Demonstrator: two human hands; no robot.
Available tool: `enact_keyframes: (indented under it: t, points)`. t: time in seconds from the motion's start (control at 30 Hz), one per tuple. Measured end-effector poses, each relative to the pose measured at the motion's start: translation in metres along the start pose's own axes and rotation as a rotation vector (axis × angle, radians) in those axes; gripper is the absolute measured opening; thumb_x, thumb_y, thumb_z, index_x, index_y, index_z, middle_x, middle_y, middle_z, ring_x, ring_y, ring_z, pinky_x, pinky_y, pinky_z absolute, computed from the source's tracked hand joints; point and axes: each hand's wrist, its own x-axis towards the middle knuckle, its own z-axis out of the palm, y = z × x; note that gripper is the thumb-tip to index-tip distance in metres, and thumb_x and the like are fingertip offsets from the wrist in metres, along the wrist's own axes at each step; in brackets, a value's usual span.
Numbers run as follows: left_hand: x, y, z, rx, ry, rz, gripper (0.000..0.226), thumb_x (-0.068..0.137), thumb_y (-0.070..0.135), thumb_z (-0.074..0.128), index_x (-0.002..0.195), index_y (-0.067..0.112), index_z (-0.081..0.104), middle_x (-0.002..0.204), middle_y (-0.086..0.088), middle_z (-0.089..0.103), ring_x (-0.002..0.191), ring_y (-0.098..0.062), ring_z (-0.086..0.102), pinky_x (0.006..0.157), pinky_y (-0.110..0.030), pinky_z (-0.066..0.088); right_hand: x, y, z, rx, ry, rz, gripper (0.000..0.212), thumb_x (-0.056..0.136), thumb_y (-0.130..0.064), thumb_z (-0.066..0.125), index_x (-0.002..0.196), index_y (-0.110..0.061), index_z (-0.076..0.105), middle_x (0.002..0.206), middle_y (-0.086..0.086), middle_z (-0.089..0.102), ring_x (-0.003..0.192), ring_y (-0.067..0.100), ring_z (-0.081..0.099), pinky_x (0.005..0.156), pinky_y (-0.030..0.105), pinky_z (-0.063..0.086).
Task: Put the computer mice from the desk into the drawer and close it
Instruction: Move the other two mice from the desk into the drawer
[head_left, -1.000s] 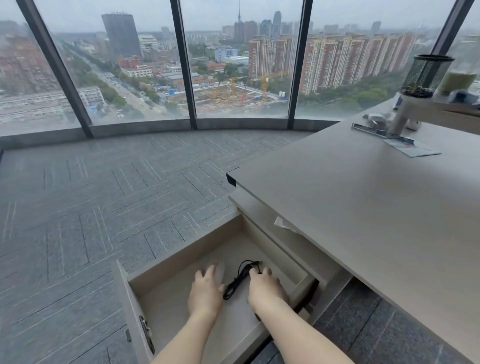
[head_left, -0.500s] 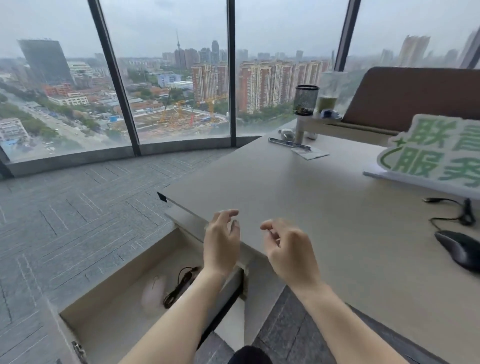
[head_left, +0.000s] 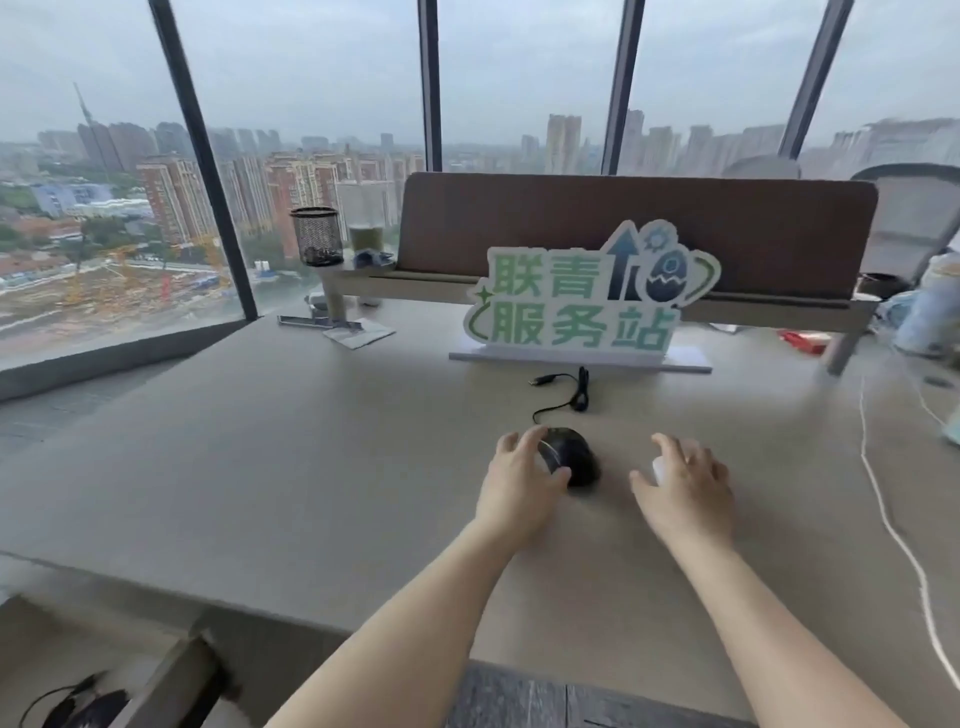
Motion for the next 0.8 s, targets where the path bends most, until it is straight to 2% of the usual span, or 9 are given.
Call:
enact_keyframes:
  t: [0.1, 0.2, 0.3, 0.4, 0.47, 0.63, 0.73, 0.8]
  points:
    - [0.017, 0.018, 0.029, 0.161, -0.031, -0.044, 0.070, 0.077, 0.049, 0.060, 0.141, 0.037, 0.034, 0.158, -0.008, 0.021, 0.135, -0.036, 0.035, 0.103, -0.043, 0.040, 0.002, 0.023, 0.010, 0.006, -0.026, 0.025, 0.054, 0.081, -0.026, 0.067, 0.132, -0.015, 0.052, 0.129, 0.021, 0.054, 0.114, 0.043, 0.049, 0.093, 0.046, 0.042]
    - [0.027, 0.028, 0.045, 0.308, 0.011, -0.066, 0.061, 0.071, 0.055, 0.058, 0.126, 0.031, 0.046, 0.144, -0.012, 0.039, 0.121, -0.037, 0.044, 0.098, -0.043, 0.042, -0.002, 0.027, 0.011, 0.049, 0.012, 0.026, 0.050, 0.082, -0.014, 0.063, 0.131, -0.010, 0.054, 0.123, 0.024, 0.058, 0.108, 0.043, 0.051, 0.088, 0.045, 0.043]
    - [0.031, 0.032, 0.053, 0.333, 0.056, -0.085, 0.044, 0.070, 0.041, 0.058, 0.109, 0.023, 0.050, 0.128, -0.012, 0.048, 0.111, -0.037, 0.047, 0.092, -0.042, 0.041, -0.003, 0.025, 0.010, 0.060, 0.047, 0.003, 0.048, 0.079, -0.011, 0.064, 0.127, -0.008, 0.056, 0.118, 0.025, 0.062, 0.103, 0.044, 0.050, 0.087, 0.044, 0.043]
    - [0.031, 0.028, 0.047, 0.356, 0.099, -0.134, 0.038, 0.073, 0.021, 0.054, 0.110, 0.021, 0.046, 0.129, -0.016, 0.045, 0.112, -0.038, 0.046, 0.092, -0.042, 0.038, -0.005, 0.022, 0.006, 0.090, 0.046, 0.008, 0.047, 0.078, -0.013, 0.063, 0.124, -0.011, 0.057, 0.117, 0.022, 0.063, 0.101, 0.041, 0.048, 0.085, 0.042, 0.042]
    - [0.027, 0.020, 0.037, 0.374, 0.131, -0.140, 0.038, 0.077, 0.021, 0.055, 0.113, 0.022, 0.045, 0.124, -0.018, 0.050, 0.112, -0.038, 0.046, 0.091, -0.042, 0.037, -0.009, 0.017, 0.002, 0.145, 0.060, 0.002, 0.042, 0.077, -0.013, 0.063, 0.119, -0.012, 0.059, 0.113, 0.019, 0.064, 0.098, 0.040, 0.048, 0.085, 0.041, 0.041]
    - [0.000, -0.001, -0.011, 0.162, 0.218, -0.141, 0.039, 0.079, 0.031, 0.056, 0.117, 0.026, 0.047, 0.113, -0.013, 0.054, 0.108, -0.036, 0.046, 0.091, -0.041, 0.038, -0.034, -0.021, -0.003, 0.343, 0.076, -0.119, 0.037, 0.076, -0.018, 0.065, 0.112, -0.019, 0.059, 0.110, 0.009, 0.067, 0.097, 0.037, 0.055, 0.084, 0.028, 0.030]
    - [-0.027, -0.010, -0.059, -0.009, 0.368, -0.047, 0.045, 0.076, 0.031, 0.059, 0.120, 0.027, 0.049, 0.113, -0.011, 0.055, 0.107, -0.032, 0.047, 0.092, -0.040, 0.042, -0.062, -0.071, -0.016, 0.521, 0.071, -0.182, 0.036, 0.081, -0.019, 0.067, 0.117, -0.020, 0.060, 0.115, 0.004, 0.065, 0.101, 0.029, 0.049, 0.085, 0.030, 0.037]
    - [-0.052, -0.014, -0.102, -0.087, 0.490, 0.038, 0.046, 0.072, 0.029, 0.061, 0.117, 0.028, 0.051, 0.110, -0.006, 0.057, 0.106, -0.029, 0.050, 0.089, -0.039, 0.044, -0.081, -0.111, -0.026, 0.637, 0.042, -0.248, 0.035, 0.083, -0.022, 0.067, 0.118, -0.024, 0.059, 0.117, -0.001, 0.064, 0.102, 0.022, 0.047, 0.083, 0.028, 0.035]
